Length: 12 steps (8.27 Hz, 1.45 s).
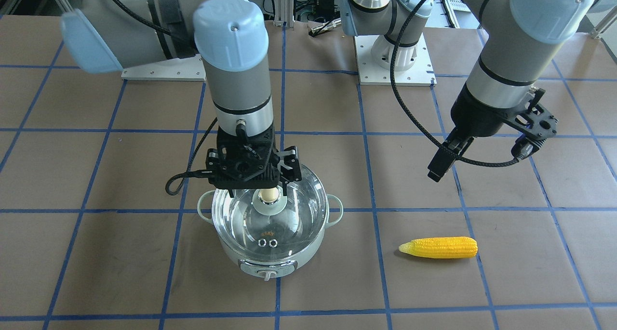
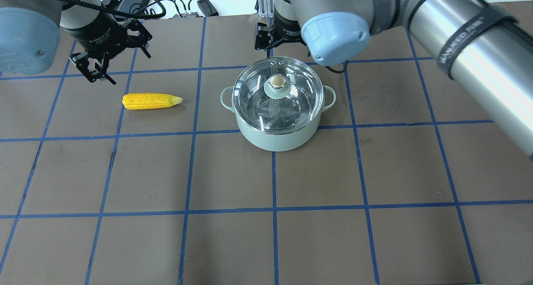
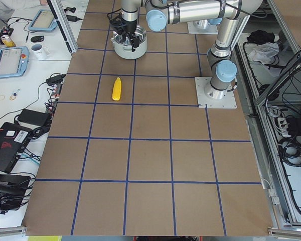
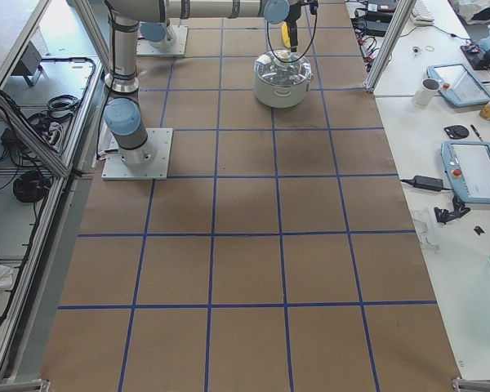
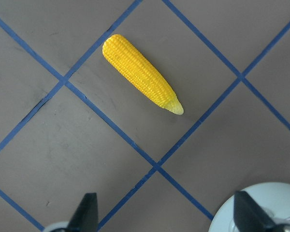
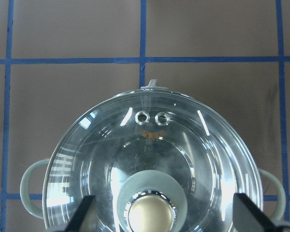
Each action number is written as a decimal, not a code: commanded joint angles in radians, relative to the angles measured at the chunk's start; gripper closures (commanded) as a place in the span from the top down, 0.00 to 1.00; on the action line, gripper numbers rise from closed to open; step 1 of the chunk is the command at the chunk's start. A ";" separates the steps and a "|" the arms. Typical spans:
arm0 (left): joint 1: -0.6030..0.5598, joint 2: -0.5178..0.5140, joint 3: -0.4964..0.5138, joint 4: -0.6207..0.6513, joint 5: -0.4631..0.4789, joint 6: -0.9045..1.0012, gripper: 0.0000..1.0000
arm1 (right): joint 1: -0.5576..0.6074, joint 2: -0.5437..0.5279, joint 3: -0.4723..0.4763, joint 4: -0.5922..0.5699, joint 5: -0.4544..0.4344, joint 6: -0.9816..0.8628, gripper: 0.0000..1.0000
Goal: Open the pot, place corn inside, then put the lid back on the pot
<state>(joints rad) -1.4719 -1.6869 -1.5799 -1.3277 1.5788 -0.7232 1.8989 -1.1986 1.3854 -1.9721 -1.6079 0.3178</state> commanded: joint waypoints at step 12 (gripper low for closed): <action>0.157 -0.353 -0.002 0.243 -0.073 -0.298 1.00 | 0.042 0.066 0.044 -0.028 -0.064 0.087 0.43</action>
<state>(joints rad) -1.3147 -2.0196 -1.5711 -1.0928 1.5038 -0.9947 1.9405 -1.1312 1.4294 -1.9996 -1.6729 0.4040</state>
